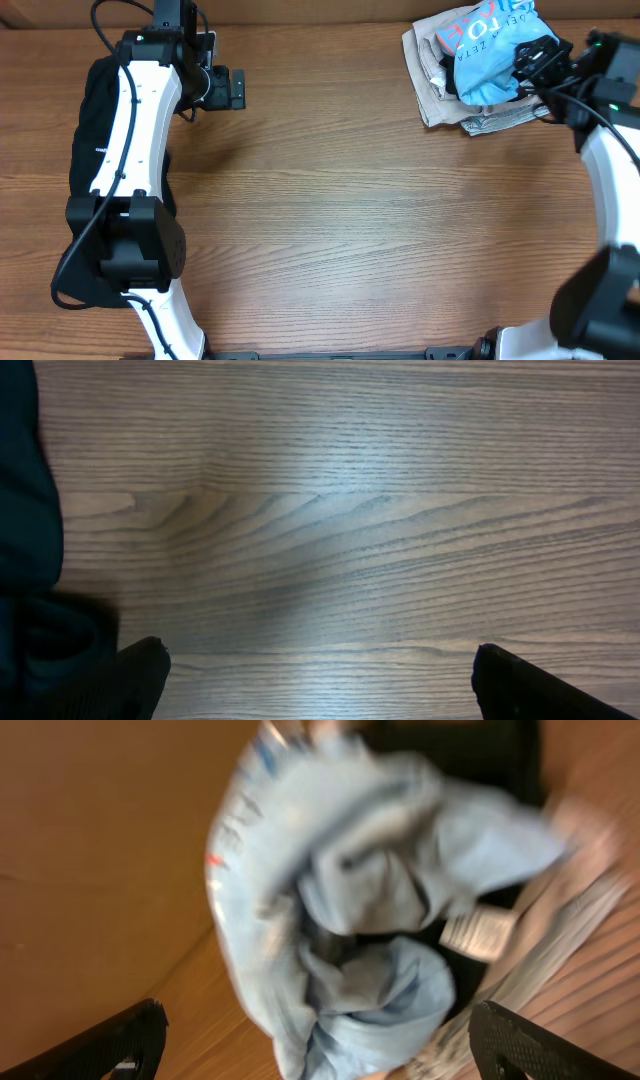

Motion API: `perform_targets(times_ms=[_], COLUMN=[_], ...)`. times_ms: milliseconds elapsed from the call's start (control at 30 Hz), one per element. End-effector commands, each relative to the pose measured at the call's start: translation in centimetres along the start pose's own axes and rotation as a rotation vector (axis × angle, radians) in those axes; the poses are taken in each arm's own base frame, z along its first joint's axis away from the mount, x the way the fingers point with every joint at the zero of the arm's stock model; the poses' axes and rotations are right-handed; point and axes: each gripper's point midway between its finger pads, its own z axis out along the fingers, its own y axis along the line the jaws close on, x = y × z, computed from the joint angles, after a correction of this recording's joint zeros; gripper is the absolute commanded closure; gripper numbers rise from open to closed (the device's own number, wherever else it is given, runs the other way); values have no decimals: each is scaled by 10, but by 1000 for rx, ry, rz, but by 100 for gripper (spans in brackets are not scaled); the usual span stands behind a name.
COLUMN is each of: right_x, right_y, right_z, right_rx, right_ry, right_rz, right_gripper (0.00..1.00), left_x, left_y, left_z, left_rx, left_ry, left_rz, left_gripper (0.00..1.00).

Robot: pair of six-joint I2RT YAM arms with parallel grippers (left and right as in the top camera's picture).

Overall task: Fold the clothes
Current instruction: 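Lift the folded shirt with the right gripper onto the clothes stack, then press the shirt onto the stack and open the right gripper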

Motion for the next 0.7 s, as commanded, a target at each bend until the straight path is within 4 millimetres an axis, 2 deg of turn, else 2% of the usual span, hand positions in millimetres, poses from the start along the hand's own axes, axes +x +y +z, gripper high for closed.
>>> perform_targets(times_ms=[0, 133, 300, 400, 467, 600, 667], right_x=[-40, -64, -91, -94, -89, -67, -52], right_y=[15, 31, 42, 43, 43, 37, 19], right_z=[-42, -52, -32, -2, 26, 82, 110], right_rx=[44, 37, 58, 67, 69, 92, 147], right_ry=[-170, -293, -443, -474, -448, -348, -295], right_rz=[-224, -354, -453, -516, -554, -612, -608], right_gripper=[0, 0, 0, 0, 0, 0, 0], left_x=[-3, -6, -7, -6, -6, -5, -5], left_y=[-1, -1, -1, -1, -1, -1, -1], left_z=[-3, -3, -3, -3, -2, -2, -2], left_rx=[-1, 0, 0, 0, 0, -1, -1], left_ry=[-16, -29, -32, -31, -28, -24, -25], left_rz=[22, 23, 24, 24, 23, 23, 23], left_gripper=[0, 0, 0, 0, 0, 0, 0])
